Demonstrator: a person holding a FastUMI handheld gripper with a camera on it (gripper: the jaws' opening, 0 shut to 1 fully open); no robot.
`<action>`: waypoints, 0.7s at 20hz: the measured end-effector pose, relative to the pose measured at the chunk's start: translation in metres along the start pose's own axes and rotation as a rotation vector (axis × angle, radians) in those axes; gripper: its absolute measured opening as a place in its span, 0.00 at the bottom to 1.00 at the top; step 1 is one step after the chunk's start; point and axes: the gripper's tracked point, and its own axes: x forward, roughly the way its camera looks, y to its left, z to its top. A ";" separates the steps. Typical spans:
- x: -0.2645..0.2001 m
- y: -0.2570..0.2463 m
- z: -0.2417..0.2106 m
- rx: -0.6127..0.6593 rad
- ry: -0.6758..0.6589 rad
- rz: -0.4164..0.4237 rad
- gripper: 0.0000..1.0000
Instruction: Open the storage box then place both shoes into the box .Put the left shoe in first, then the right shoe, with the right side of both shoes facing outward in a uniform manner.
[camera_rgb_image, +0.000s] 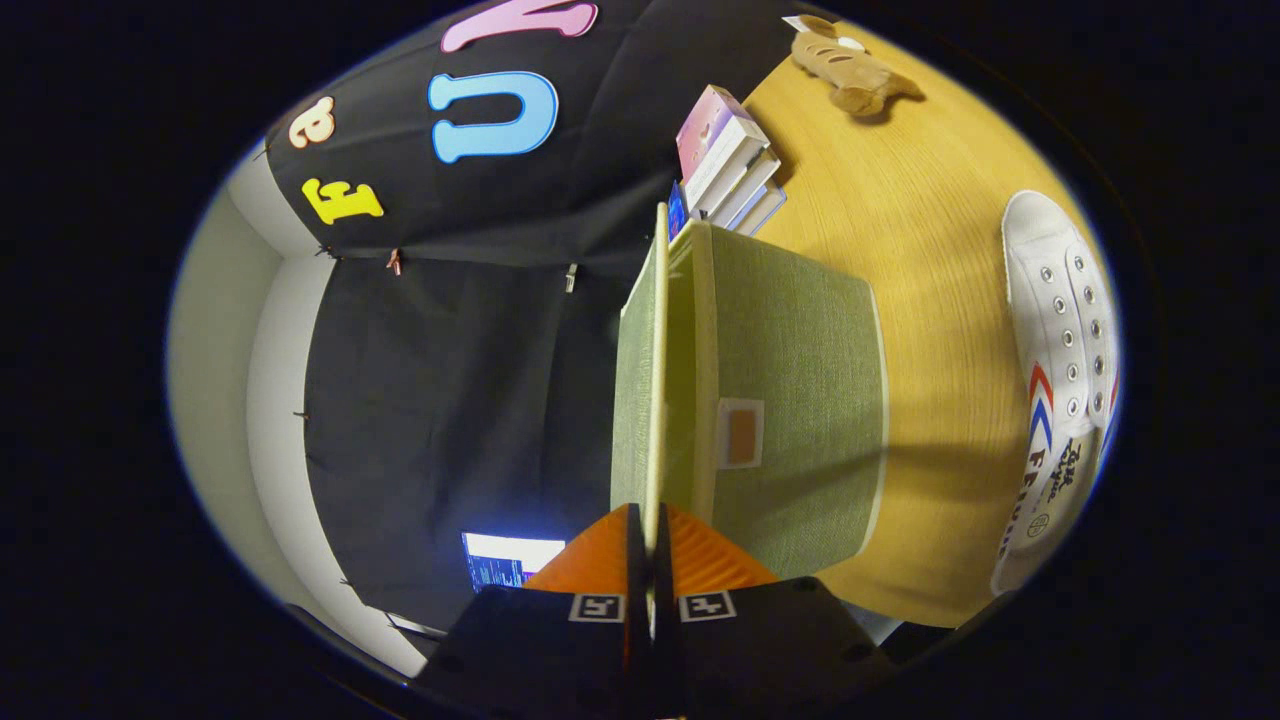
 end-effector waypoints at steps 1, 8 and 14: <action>0.000 0.005 -0.002 -0.014 0.004 0.003 0.05; 0.003 0.041 0.022 -0.018 -0.105 -0.059 0.05; 0.025 0.087 0.030 -0.124 -0.171 -0.107 0.06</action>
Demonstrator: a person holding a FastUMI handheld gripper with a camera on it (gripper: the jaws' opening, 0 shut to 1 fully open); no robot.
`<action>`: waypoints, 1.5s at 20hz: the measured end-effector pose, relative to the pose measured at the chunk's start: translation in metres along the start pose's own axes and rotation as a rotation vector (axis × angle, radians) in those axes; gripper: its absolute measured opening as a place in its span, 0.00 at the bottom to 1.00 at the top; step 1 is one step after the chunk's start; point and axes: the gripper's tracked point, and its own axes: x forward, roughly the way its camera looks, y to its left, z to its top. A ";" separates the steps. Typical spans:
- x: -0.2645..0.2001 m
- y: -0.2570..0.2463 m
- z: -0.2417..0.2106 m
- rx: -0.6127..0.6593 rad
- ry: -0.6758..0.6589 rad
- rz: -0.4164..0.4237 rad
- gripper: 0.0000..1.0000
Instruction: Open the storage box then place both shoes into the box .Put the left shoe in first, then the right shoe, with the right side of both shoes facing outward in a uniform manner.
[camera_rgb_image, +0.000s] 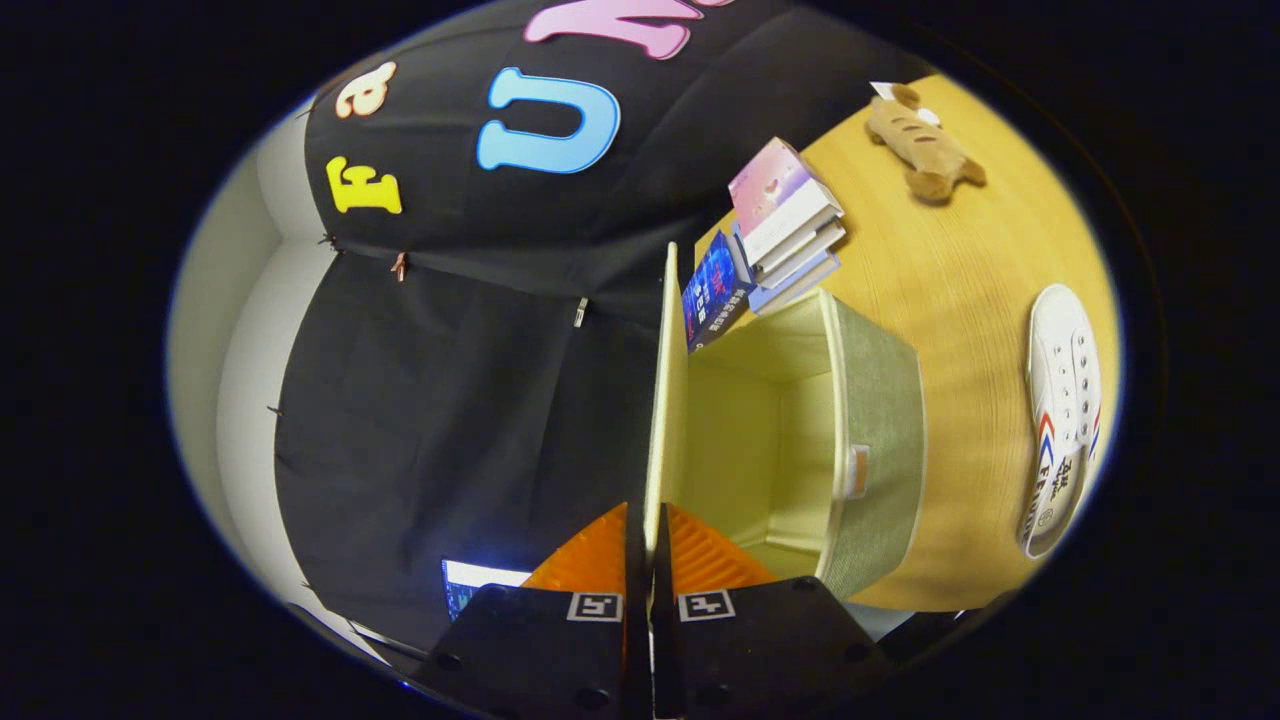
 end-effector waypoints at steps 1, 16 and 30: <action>0.003 0.011 0.000 -0.007 -0.010 -0.001 0.06; 0.135 0.123 -0.044 -0.052 -0.003 0.085 0.07; 0.225 0.104 -0.091 -0.269 0.096 -0.047 0.45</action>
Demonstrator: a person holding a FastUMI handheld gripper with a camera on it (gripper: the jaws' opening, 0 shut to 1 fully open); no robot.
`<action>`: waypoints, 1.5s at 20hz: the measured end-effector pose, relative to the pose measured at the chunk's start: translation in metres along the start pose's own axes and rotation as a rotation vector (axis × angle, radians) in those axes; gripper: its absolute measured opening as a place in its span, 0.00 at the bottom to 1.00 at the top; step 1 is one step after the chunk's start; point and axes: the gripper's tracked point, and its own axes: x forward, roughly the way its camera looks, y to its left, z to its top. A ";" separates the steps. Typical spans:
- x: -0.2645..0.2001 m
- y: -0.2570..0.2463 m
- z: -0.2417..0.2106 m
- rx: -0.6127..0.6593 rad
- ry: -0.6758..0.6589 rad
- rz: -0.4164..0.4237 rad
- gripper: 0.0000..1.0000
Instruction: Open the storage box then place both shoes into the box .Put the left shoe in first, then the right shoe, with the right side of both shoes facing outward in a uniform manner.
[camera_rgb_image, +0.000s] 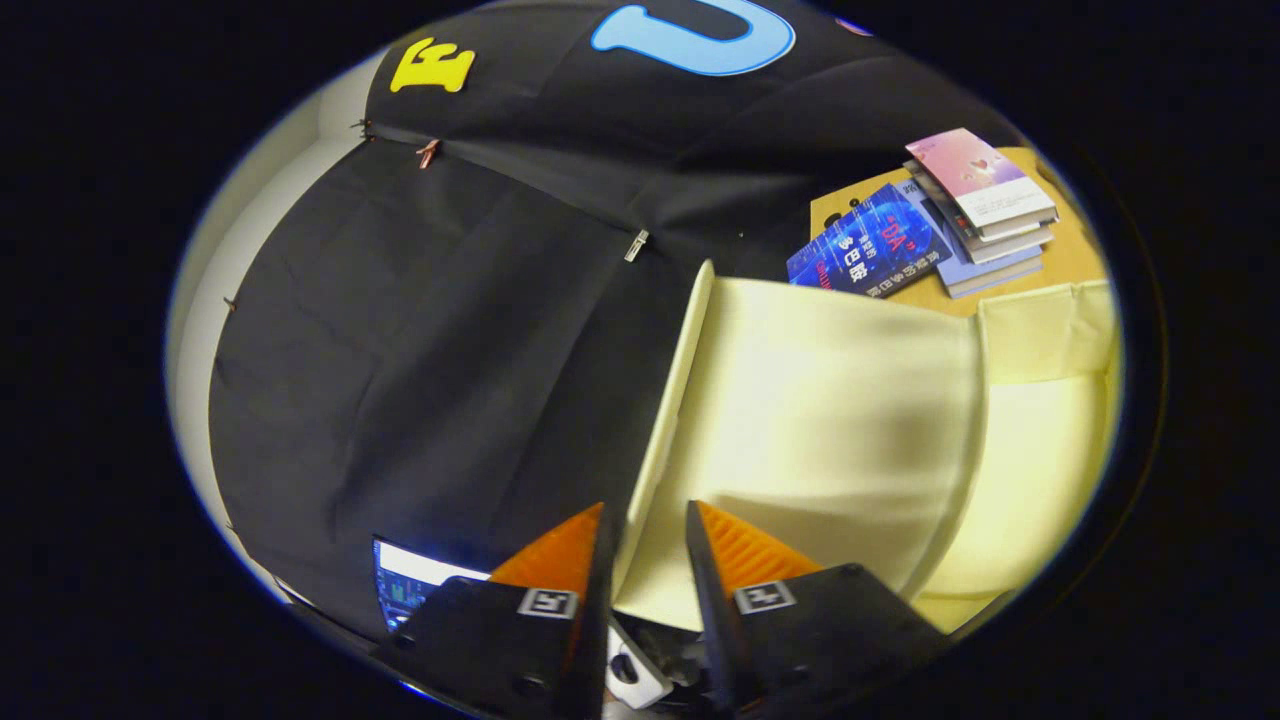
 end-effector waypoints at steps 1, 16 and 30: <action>-0.004 -0.008 -0.002 -0.036 0.005 -0.024 0.62; -0.215 -0.174 0.075 -0.404 -0.271 -0.602 0.98; -0.364 -0.375 -0.008 -0.274 -0.089 -0.931 0.99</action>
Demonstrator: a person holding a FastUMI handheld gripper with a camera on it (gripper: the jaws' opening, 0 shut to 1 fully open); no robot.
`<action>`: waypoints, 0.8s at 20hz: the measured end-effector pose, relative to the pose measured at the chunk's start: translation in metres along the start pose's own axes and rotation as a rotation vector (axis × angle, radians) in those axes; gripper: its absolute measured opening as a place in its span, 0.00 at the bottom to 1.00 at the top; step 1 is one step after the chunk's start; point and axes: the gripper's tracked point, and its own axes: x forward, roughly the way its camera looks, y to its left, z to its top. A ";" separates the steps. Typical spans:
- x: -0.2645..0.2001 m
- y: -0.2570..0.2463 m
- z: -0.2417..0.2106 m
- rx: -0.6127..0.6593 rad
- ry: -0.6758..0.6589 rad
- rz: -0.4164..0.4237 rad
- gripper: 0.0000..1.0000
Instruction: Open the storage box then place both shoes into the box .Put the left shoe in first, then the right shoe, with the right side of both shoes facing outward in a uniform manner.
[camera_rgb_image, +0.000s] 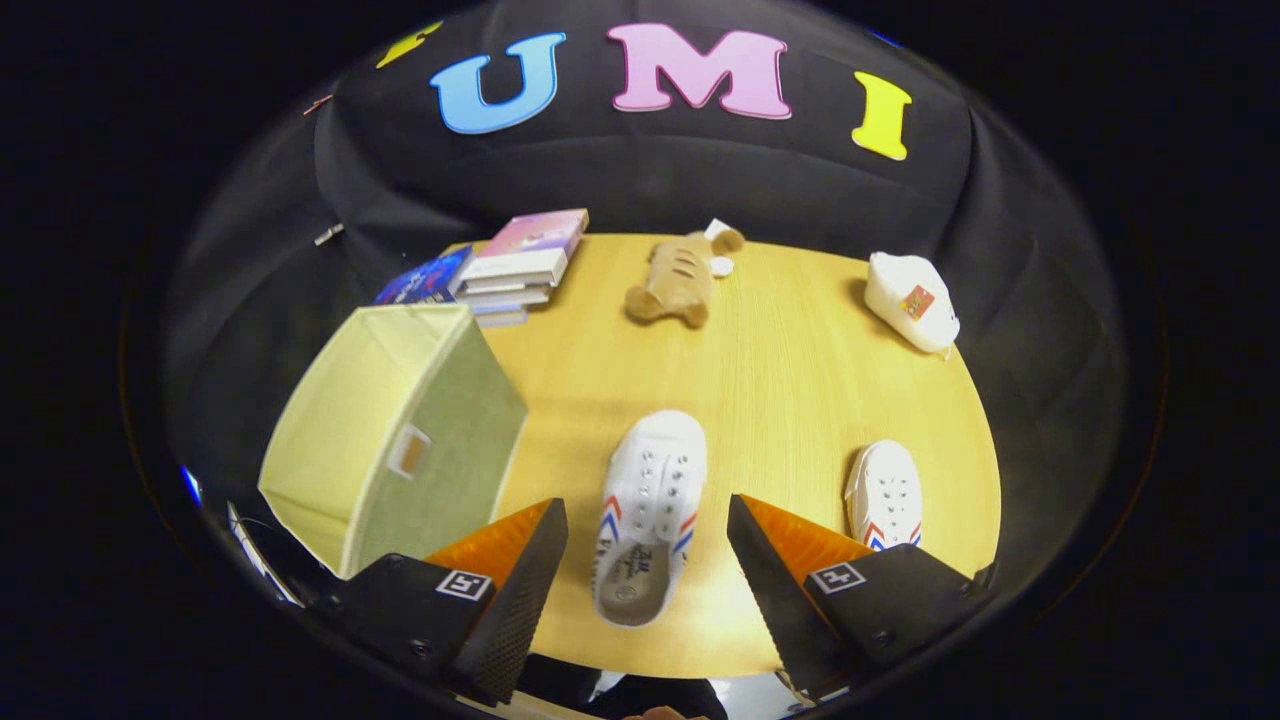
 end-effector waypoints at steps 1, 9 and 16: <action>0.009 -0.006 -0.011 -0.005 0.022 -0.001 0.99; 0.071 -0.034 -0.067 0.020 0.197 0.006 0.99; 0.089 -0.012 -0.071 0.059 0.235 0.141 0.65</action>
